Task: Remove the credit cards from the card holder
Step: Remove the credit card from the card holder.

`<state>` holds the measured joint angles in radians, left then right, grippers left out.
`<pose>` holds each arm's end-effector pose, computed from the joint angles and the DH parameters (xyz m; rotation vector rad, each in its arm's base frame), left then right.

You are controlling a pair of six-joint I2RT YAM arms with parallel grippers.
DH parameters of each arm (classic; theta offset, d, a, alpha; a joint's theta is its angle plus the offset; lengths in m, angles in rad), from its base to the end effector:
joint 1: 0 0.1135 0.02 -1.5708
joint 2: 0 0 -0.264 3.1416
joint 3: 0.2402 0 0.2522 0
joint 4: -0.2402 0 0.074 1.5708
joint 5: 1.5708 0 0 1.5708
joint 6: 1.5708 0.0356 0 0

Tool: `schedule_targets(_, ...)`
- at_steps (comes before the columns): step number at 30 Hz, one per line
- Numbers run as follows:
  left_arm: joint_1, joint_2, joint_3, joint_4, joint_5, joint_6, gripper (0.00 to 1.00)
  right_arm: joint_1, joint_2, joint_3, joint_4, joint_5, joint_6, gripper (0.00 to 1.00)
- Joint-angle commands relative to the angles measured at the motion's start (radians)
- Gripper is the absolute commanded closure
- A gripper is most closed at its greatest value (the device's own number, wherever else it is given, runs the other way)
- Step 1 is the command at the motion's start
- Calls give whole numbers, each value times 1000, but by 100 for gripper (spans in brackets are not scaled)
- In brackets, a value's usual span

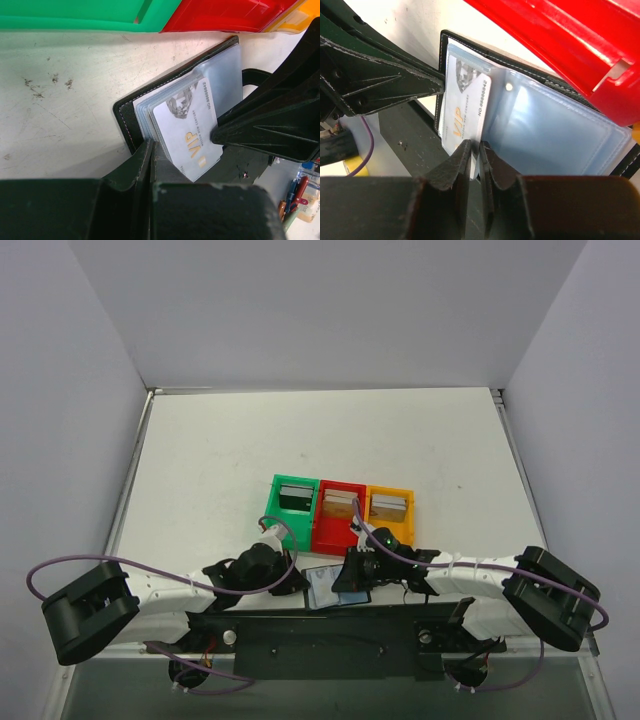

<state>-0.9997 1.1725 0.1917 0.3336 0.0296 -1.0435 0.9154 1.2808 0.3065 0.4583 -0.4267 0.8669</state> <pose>0.1025 -0.1614 0.1206 -0.0359 2.4739 -1.0694 0.1250 0.1868 0.1450 -0.3615 2.3957 1.4162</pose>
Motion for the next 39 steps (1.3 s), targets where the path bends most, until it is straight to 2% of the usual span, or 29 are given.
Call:
schedule_targets(1,-8,18,2,-36,-20,0,100,-12,-29,-6,39,-11,3,90)
schedule_targets(11,-8,16,-3,-38,-20,-1,100,-23,-38,-23,57,-17,15,90)
schedule_targets(19,-8,22,-5,-31,-20,-1,100,-27,-37,-26,63,-26,12,100)
schedule_targets(39,0,-5,-29,-30,-20,-6,100,-66,-101,-52,-15,-15,-5,100)
